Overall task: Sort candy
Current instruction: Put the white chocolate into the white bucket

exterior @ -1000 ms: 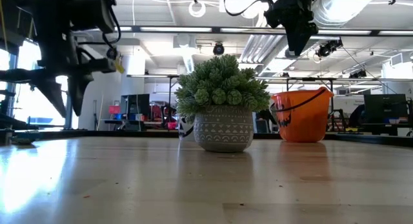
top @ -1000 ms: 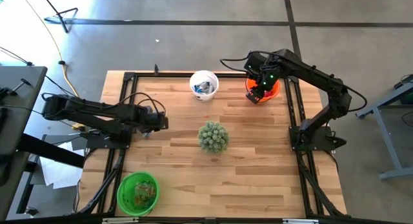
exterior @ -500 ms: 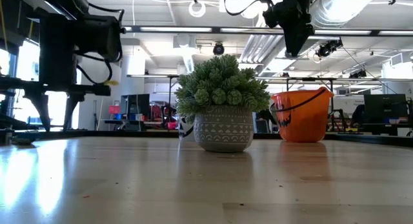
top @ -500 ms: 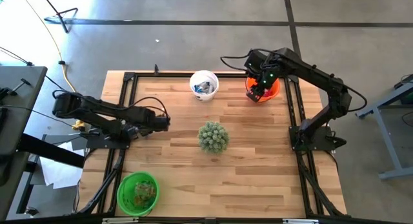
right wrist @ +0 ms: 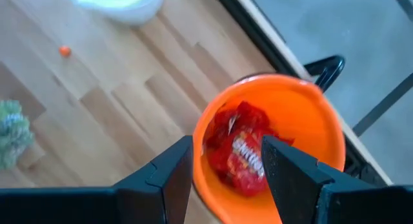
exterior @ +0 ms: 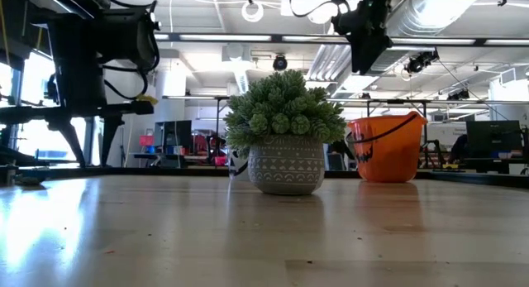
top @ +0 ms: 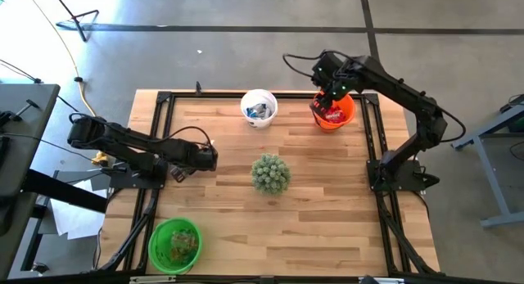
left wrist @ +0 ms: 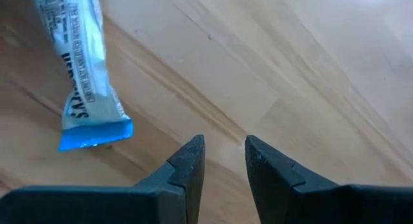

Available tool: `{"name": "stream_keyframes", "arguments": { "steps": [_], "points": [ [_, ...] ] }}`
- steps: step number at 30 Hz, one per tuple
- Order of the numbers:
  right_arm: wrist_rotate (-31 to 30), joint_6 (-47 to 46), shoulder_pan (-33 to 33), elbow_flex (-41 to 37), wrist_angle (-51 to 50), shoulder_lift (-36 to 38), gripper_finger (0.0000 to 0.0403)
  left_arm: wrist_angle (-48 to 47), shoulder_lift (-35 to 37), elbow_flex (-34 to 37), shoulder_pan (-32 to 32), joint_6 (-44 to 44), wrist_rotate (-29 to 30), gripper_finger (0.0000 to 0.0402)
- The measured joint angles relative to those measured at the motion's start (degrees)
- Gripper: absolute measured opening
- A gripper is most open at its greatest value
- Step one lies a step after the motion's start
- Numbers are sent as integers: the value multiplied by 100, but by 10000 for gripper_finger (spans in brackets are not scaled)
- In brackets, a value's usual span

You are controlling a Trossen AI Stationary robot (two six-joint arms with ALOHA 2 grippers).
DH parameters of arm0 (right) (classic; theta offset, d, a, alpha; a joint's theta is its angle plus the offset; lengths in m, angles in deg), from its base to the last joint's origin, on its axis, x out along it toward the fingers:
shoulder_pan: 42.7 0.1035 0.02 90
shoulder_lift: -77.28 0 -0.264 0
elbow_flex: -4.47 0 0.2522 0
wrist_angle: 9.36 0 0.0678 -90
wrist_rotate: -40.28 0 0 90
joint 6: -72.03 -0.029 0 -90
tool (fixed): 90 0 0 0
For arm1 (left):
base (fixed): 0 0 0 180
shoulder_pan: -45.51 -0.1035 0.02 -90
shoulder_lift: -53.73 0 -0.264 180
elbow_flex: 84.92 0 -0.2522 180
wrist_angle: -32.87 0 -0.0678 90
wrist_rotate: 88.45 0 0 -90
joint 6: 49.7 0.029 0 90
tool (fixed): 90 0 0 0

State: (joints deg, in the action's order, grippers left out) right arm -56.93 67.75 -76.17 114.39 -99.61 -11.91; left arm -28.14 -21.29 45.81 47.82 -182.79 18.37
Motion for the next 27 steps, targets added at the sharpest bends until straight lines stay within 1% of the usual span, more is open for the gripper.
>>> {"name": "stream_keyframes", "arguments": {
  "steps": [2, 5, 11, 13, 16, 18, 19, 27],
  "points": [
    [-5, 72, -62, 0, 122, 0, 178, -10, 0, -4, 12, -77, -7, 100],
    [-5, 178, -139, 0, 211, 0, 178, -335, -1, -191, 12, -107, -123, 100],
    [8, 289, -272, 0, 251, 0, 178, -1623, 2, -813, 12, -95, -207, 100],
    [9, 318, -307, 0, 251, 0, 178, -2057, 4, -945, 12, -95, -436, 100],
    [9, 326, -346, 0, 254, 0, 178, -2583, 2, -1003, 12, -143, -968, 100],
    [8, 326, -370, 0, 268, 0, 178, -2741, 2, -1003, 23, -170, -1294, 100],
    [7, 328, -370, 0, 284, 0, 178, -2754, 2, -1003, 41, -173, -1345, 100],
    [7, 477, -370, 0, 489, 0, 178, -2782, 2, -854, 80, -296, -1225, 100]
  ]
}}
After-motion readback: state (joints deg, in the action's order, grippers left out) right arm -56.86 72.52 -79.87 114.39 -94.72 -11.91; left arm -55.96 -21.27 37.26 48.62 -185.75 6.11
